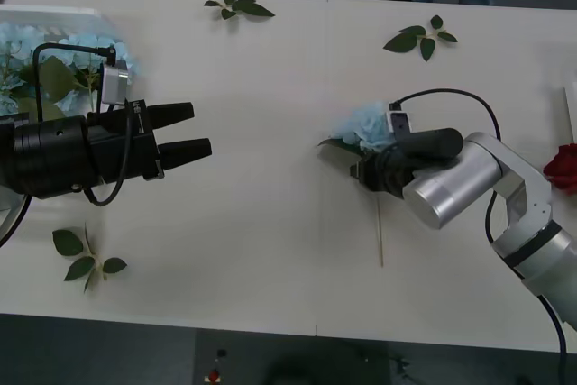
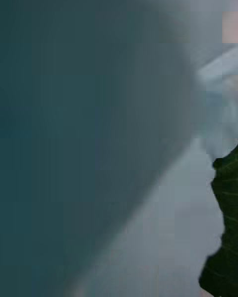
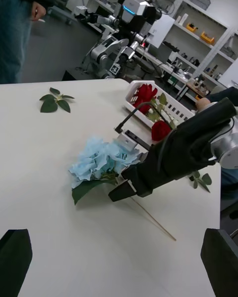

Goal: Put the red flowers into the right box and the blue flowers into the left box

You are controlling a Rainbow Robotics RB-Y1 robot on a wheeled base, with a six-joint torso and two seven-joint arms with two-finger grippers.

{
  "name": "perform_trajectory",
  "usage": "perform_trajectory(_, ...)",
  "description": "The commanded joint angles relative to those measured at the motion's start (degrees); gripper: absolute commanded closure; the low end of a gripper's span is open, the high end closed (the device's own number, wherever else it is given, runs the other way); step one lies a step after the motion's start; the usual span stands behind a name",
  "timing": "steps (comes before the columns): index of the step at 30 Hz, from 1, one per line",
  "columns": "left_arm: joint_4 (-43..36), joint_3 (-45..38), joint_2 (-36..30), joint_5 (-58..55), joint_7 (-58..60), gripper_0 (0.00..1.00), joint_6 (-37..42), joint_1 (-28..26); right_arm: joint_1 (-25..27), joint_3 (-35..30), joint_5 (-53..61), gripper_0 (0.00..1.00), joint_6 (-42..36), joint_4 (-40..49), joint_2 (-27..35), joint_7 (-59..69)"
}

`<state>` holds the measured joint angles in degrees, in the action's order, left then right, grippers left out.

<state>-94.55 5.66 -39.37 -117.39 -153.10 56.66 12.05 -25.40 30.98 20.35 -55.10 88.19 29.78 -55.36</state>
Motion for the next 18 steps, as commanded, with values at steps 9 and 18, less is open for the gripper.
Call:
perform_trajectory(9,-0.63,0.32,0.61,-0.82,-1.9,0.0,-0.41,2.01,-1.93,-0.4,-0.4,1.0,0.52,-0.65,-2.01,3.86)
perform_trajectory(18,-0.63,0.32,0.7,-0.73,-1.9,0.0,-0.41,2.01,-2.02,-0.48,-0.22,1.0,1.49,-0.56,-1.83,4.21)
